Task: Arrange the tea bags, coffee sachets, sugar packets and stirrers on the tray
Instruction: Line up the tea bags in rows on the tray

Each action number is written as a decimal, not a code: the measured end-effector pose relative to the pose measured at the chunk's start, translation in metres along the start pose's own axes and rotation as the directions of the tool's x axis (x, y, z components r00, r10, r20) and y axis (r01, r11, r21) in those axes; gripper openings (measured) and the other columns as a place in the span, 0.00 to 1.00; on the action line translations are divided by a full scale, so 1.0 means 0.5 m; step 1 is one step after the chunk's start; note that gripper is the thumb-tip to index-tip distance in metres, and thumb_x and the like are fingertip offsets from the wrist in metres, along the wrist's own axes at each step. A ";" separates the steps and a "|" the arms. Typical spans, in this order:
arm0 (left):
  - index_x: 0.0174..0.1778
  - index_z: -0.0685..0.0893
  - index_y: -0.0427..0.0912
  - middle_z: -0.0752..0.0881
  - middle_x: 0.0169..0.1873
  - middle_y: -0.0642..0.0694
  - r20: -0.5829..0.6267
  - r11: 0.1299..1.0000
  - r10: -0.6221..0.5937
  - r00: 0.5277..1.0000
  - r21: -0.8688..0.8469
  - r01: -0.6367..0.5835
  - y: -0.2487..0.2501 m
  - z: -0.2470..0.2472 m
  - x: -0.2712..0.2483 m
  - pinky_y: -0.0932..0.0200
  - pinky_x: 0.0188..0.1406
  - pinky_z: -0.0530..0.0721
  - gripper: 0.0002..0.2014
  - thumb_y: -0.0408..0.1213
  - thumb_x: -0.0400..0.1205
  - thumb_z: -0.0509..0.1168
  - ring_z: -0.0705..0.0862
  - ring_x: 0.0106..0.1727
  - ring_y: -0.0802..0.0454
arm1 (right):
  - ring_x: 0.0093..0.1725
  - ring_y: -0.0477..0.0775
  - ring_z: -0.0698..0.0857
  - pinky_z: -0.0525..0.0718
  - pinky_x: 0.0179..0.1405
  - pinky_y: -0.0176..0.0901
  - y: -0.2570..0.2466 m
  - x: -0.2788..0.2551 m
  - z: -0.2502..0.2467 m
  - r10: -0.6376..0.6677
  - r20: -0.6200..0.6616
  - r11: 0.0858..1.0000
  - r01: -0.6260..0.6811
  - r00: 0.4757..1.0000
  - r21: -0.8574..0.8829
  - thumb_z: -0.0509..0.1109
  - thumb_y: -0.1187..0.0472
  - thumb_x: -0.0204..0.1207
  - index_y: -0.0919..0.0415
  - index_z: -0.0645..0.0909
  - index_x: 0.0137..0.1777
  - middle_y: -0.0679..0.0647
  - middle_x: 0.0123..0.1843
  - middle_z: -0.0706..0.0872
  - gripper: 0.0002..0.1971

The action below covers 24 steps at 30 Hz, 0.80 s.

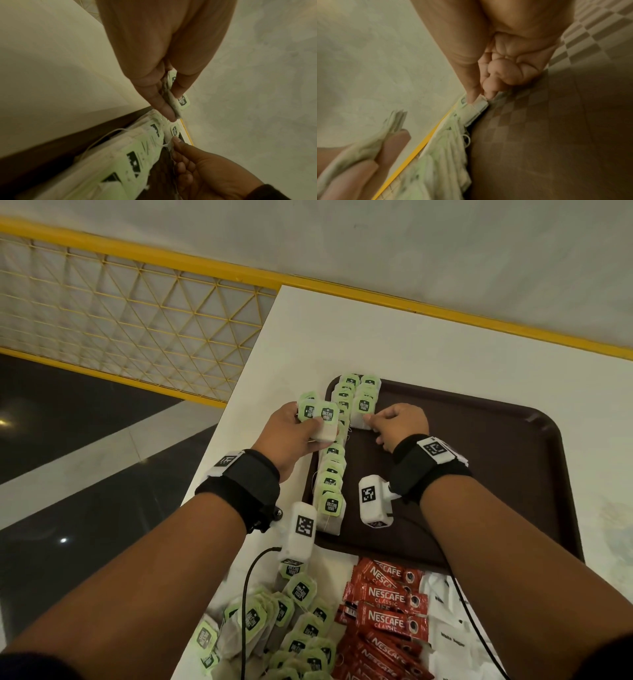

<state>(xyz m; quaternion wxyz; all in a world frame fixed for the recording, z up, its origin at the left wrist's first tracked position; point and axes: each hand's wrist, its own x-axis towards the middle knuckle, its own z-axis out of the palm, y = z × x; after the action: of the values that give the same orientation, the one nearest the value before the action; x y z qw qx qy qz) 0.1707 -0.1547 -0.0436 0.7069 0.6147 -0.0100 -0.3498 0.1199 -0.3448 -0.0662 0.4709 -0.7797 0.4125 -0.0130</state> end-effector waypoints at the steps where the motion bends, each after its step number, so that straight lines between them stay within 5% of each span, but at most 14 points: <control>1: 0.58 0.79 0.37 0.89 0.55 0.40 -0.003 1.000 0.000 1.000 0.002 0.000 0.000 0.000 0.000 0.55 0.47 0.91 0.08 0.25 0.86 0.59 0.90 0.55 0.44 | 0.29 0.50 0.85 0.88 0.38 0.49 -0.002 -0.002 -0.003 -0.003 -0.014 1.000 0.003 1.000 -0.012 0.77 0.50 0.73 0.56 0.81 0.39 0.55 0.35 0.89 0.11; 4: 0.64 0.77 0.32 0.87 0.59 0.36 -0.033 1.000 0.009 0.999 0.028 -0.008 -0.002 0.003 0.004 0.54 0.48 0.91 0.11 0.27 0.86 0.62 0.89 0.57 0.42 | 0.38 0.55 0.87 0.89 0.44 0.54 -0.016 -0.020 -0.005 -0.070 -0.049 0.997 0.070 0.996 0.012 0.74 0.46 0.75 0.53 0.81 0.38 0.52 0.38 0.88 0.12; 7: 0.67 0.76 0.29 0.87 0.60 0.33 -0.056 0.999 0.025 0.998 0.041 -0.023 -0.003 0.010 0.010 0.54 0.49 0.91 0.15 0.27 0.85 0.64 0.88 0.58 0.39 | 0.30 0.46 0.82 0.81 0.32 0.43 -0.036 -0.065 0.001 -0.151 0.100 0.972 0.129 0.983 0.199 0.72 0.46 0.77 0.57 0.84 0.40 0.52 0.38 0.87 0.14; 11: 0.65 0.78 0.29 0.88 0.59 0.33 -0.052 0.998 0.045 0.998 0.047 -0.042 -0.005 0.015 0.010 0.49 0.53 0.90 0.14 0.27 0.83 0.66 0.88 0.59 0.37 | 0.31 0.46 0.81 0.80 0.27 0.34 -0.034 -0.102 0.014 -0.229 0.216 0.946 0.164 0.949 0.279 0.77 0.57 0.75 0.63 0.84 0.44 0.58 0.37 0.85 0.09; 14: 0.65 0.79 0.30 0.88 0.58 0.33 -0.039 0.998 0.052 0.998 0.043 -0.051 -0.007 0.015 0.006 0.54 0.49 0.90 0.14 0.28 0.84 0.67 0.90 0.55 0.41 | 0.31 0.47 0.82 0.80 0.28 0.35 -0.018 -0.097 0.016 -0.198 0.203 0.937 0.125 0.959 0.326 0.75 0.64 0.76 0.59 0.81 0.40 0.56 0.36 0.86 0.07; 18: 0.64 0.79 0.29 0.89 0.54 0.33 -0.053 0.997 0.059 0.997 0.054 -0.056 -0.006 0.006 0.005 0.58 0.48 0.89 0.13 0.30 0.85 0.66 0.90 0.53 0.44 | 0.30 0.45 0.84 0.81 0.26 0.33 0.000 -0.079 0.002 -0.110 0.182 0.937 0.040 0.977 0.347 0.74 0.65 0.77 0.62 0.82 0.46 0.56 0.40 0.87 0.03; 24: 0.62 0.77 0.29 0.89 0.51 0.32 -0.116 1.000 0.030 0.993 0.007 -0.029 -0.003 -0.008 0.004 0.60 0.45 0.90 0.13 0.28 0.84 0.67 0.91 0.50 0.47 | 0.23 0.44 0.81 0.77 0.17 0.31 0.027 -0.038 -0.004 0.018 0.118 0.980 -0.041 0.993 0.193 0.75 0.62 0.77 0.62 0.82 0.51 0.54 0.36 0.86 0.06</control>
<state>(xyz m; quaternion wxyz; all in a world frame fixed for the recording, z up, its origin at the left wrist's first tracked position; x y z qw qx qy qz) 0.1730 -0.1524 -0.0467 0.7098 0.6355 0.0210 -0.3032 0.0980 -0.3367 -0.0680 0.5684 -0.7229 0.3929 -0.0012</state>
